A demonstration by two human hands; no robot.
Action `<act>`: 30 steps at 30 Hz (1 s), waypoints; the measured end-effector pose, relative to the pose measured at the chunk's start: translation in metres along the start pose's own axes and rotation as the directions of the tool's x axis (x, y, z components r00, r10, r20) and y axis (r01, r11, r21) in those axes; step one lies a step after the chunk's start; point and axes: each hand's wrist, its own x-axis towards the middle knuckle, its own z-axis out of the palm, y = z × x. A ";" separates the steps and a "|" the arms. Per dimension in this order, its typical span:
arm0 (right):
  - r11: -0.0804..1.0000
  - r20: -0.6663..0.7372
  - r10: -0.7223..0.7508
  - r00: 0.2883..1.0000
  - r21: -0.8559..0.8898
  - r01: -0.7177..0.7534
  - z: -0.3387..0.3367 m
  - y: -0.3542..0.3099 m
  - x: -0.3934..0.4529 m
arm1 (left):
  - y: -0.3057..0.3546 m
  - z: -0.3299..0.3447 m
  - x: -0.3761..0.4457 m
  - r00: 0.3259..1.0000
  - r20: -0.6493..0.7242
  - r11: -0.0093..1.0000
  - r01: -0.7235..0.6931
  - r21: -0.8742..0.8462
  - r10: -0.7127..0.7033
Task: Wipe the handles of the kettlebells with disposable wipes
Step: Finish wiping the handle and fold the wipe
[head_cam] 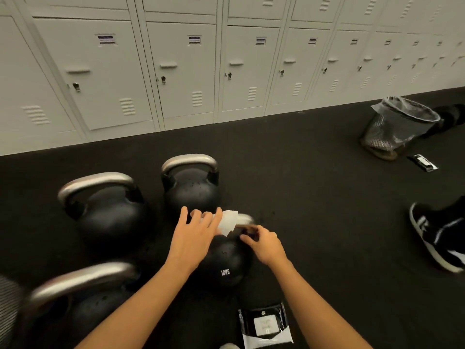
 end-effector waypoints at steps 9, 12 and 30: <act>0.983 -0.176 -0.102 0.979 -0.171 0.072 -0.025 -0.062 -0.045 | -0.036 -0.067 -0.035 0.928 0.311 0.978 0.210 0.015 -0.204; 0.965 -0.145 -0.262 0.954 -0.039 0.260 -0.027 -0.088 -0.058 | -0.053 -0.083 -0.046 0.868 0.370 0.836 0.453 -0.310 -0.333; 0.642 0.190 -0.648 0.738 0.657 0.394 -0.024 -0.284 -0.189 | -0.155 -0.210 -0.151 0.789 0.340 -0.064 0.360 -0.931 -0.511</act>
